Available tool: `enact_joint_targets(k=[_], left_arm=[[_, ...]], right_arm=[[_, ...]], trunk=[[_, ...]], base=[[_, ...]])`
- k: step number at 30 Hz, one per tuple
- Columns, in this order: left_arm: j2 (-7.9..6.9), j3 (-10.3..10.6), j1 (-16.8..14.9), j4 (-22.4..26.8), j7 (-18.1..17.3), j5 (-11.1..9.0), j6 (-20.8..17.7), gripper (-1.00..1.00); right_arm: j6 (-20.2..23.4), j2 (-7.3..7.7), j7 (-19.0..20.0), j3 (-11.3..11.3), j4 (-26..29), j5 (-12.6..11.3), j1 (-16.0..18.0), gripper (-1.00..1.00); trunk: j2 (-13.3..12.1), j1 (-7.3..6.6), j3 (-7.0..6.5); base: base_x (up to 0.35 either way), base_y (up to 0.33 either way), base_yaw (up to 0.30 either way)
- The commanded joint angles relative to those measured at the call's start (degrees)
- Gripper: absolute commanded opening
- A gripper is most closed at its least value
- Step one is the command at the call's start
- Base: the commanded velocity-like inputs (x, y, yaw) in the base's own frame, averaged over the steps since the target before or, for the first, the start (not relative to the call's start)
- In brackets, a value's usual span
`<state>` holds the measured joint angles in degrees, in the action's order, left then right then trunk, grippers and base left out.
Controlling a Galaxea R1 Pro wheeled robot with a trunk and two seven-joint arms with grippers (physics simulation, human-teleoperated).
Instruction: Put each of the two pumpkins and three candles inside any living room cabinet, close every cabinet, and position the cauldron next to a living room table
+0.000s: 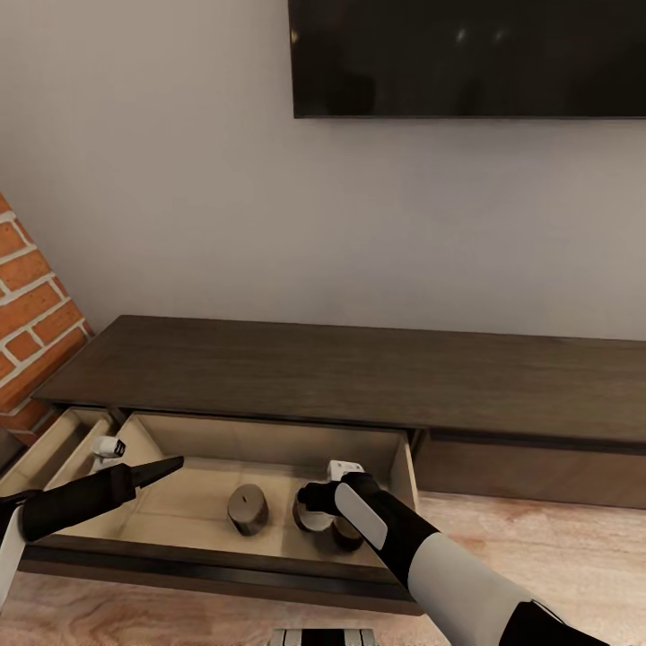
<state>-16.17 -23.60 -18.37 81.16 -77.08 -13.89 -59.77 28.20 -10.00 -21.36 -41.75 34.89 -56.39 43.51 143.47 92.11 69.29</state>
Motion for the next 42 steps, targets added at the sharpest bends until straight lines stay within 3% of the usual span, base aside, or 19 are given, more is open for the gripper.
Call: enact_joint_targets(k=[1,8,25,31,38,42], left_arm=[[0.0,0.0,0.0,0.0,0.0,0.0,0.0,1.0],[0.0,0.0,0.0,0.0,0.0,0.0,0.0,1.0],[-0.17,0.0,-0.1,0.0,0.2,0.4,-0.2,1.0],[-0.18,0.1,-0.2,0.0,0.2,0.4,-0.2,1.0],[0.58,-2.0,1.0,-2.3,-1.7,1.9,0.7,1.0],[0.77,-1.7,2.0,-3.6,-1.8,3.2,2.0,1.0]], right_arm=[[0.0,0.0,0.0,0.0,0.0,0.0,0.0,1.0],[0.0,0.0,0.1,0.0,0.0,0.0,0.0,1.0],[-0.1,0.0,0.3,0.1,0.0,0.0,0.0,1.0],[-0.4,0.0,0.3,0.2,0.1,0.0,0.0,1.0],[1.9,0.0,0.2,-2.1,2.4,-0.2,2.2,1.0],[2.6,0.0,0.2,-2.2,2.9,0.1,1.2,1.0]], trunk=[[0.0,0.0,0.0],[0.0,0.0,0.0],[-0.2,-0.44,-3.77],[-2.6,-1.76,-4.84],[-3.8,-2.41,-5.38],[-5.4,-3.29,-6.1]], base=[[0.0,0.0,0.0],[0.0,0.0,0.0],[-0.026,-0.005,0.0],[-0.102,-0.015,0.0],[0.0,0.0,0.0],[0.0,0.0,0.0]])
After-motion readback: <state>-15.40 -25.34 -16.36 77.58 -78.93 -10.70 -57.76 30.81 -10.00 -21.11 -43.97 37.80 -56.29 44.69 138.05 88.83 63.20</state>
